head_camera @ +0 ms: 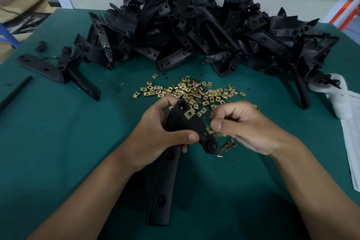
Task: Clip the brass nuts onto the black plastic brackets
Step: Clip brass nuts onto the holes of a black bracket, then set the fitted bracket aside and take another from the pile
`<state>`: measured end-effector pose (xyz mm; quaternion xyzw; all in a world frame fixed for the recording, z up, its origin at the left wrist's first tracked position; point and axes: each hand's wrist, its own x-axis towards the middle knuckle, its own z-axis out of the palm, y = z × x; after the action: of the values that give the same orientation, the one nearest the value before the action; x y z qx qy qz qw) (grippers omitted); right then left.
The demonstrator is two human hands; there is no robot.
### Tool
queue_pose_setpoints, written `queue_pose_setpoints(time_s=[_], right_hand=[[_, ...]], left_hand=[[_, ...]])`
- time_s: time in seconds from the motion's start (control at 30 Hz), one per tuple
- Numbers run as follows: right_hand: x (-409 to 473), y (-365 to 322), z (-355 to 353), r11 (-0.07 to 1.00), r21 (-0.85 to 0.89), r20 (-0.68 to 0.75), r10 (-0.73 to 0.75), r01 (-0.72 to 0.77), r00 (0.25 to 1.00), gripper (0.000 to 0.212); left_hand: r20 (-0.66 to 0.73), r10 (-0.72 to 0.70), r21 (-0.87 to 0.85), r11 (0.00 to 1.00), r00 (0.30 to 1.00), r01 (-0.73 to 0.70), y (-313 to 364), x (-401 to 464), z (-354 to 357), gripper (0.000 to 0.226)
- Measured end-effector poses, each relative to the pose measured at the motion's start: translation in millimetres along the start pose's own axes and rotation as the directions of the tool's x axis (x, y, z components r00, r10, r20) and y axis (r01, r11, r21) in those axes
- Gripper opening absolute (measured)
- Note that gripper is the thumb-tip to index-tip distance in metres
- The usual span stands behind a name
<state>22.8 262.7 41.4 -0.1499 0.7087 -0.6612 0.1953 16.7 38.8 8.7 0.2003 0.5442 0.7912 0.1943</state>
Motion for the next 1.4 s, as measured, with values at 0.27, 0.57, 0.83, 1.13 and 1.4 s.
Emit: queue_pose_setpoints(time_s=[0.27, 0.57, 0.83, 1.13, 1.4], right_hand=[[-2, 0, -1, 0.998, -0.068, 0.055, 0.020, -0.016, 0.998, 0.019], [-4, -2, 2, 0.990, -0.138, 0.126, 0.056, -0.038, 0.991, 0.019], [1, 0, 7, 0.998, -0.021, 0.043, 0.062, -0.061, 0.997, 0.020], [-37, -29, 6, 0.963, -0.268, -0.242, -0.044, -0.024, 0.969, 0.037], [-165, -42, 10, 0.876, -0.479, -0.561, -0.349, 0.050, 0.750, 0.018]], left_hand=[[0.031, 0.002, 0.010, 1.000, 1.000, -0.002, 1, 0, 0, 0.058], [0.016, -0.010, 0.081, 0.997, 1.000, 0.009, 0, -1, 2, 0.041], [-0.127, 0.093, 0.156, 0.985, 0.988, -0.072, -6, 0, 8, 0.043], [-0.239, 0.186, 0.091, 0.981, 0.953, -0.169, 6, -11, 29, 0.033], [0.085, 0.200, 0.479, 0.851, 0.976, -0.216, 13, -22, 94, 0.027]])
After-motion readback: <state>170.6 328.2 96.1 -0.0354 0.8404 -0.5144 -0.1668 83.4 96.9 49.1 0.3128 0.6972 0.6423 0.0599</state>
